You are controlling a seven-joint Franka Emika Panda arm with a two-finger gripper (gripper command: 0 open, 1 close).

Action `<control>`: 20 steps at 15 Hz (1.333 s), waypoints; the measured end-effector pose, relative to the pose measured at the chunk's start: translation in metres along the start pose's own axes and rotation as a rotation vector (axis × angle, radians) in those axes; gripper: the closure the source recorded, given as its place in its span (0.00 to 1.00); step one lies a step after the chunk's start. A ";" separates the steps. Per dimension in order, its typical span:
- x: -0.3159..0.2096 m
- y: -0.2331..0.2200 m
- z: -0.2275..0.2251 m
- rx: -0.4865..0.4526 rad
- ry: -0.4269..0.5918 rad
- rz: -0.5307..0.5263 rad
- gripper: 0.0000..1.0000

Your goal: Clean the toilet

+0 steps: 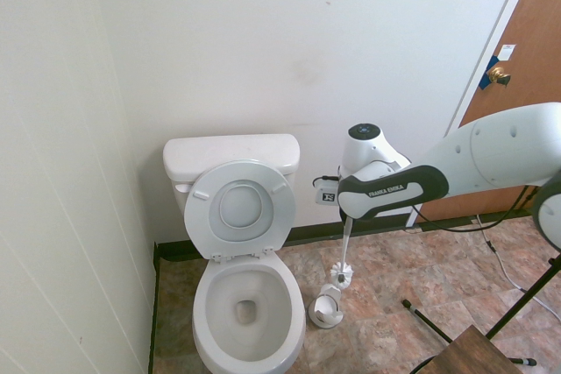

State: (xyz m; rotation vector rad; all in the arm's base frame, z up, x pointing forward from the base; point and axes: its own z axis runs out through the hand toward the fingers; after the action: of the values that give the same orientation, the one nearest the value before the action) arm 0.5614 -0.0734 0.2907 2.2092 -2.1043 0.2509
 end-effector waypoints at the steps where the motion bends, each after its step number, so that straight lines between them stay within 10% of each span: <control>1: 0.004 -0.003 0.012 -0.004 -0.004 0.001 1.00; 20: 0.040 -0.030 0.213 -0.064 -0.158 0.015 1.00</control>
State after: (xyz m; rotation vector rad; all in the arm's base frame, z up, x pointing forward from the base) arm 0.6062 -0.1475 0.0901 2.2455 -2.1743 0.0095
